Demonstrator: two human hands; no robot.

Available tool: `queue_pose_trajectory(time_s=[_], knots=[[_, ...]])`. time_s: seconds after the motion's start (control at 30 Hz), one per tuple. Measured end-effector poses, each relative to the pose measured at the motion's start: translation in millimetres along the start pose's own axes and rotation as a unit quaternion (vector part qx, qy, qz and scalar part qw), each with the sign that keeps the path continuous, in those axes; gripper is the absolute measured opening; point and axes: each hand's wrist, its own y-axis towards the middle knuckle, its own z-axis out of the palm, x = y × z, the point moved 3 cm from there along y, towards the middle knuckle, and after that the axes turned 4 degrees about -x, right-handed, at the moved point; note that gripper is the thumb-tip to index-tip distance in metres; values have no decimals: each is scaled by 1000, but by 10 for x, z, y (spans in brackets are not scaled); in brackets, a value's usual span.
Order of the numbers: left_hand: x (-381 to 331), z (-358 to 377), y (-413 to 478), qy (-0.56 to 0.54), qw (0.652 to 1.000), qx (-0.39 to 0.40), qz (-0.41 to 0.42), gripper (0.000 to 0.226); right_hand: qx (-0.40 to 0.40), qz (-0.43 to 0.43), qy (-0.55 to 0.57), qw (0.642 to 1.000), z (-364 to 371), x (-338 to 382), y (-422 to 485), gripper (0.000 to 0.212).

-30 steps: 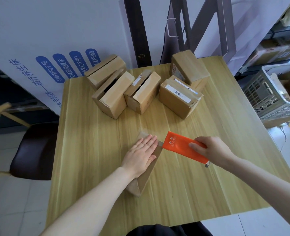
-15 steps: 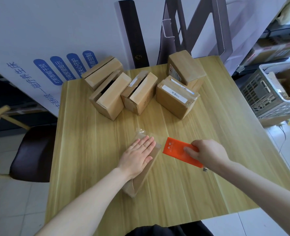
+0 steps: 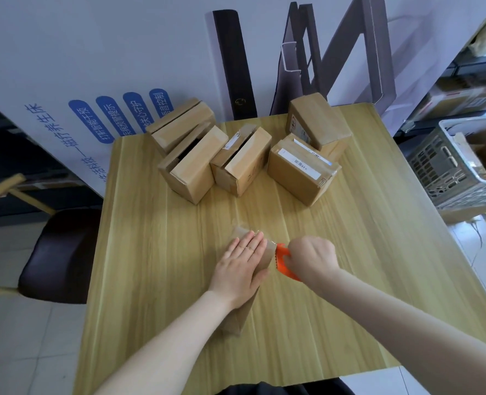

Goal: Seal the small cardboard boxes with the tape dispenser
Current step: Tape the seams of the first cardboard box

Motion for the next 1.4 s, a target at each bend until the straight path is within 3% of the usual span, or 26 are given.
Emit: queue_pose_trajectory(time_s=[0.2, 0.5, 0.7, 0.8, 0.97, 1.03, 1.17, 1.33, 1.4], knots=[[-3, -56, 107, -17, 984, -11, -176, 65, -74, 59, 26, 995, -62, -497, 49, 35], [96, -324, 464, 16, 969, -25, -245, 64, -155, 112, 87, 978, -198, -794, -98, 40], [167, -284, 361, -16, 970, -68, -232, 59, -194, 111, 186, 957, -360, -653, -224, 40], [271, -231, 379, -96, 973, -93, -186, 51, -167, 92, 241, 952, -309, -457, -270, 39], [480, -147, 551, -204, 962, -46, -174, 52, -139, 112, 263, 948, -140, -326, -274, 37], [549, -103, 563, -280, 939, -43, -193, 50, -141, 114, 264, 947, -126, -319, -257, 36], [629, -68, 523, -468, 849, -35, -242, 51, -131, 122, 265, 947, -132, -277, -204, 36], [684, -16, 503, -575, 771, 34, -271, 46, -136, 130, 274, 943, -108, -279, -195, 33], [689, 26, 435, -608, 733, -7, -303, 41, -135, 133, 273, 943, -100, -284, -188, 32]])
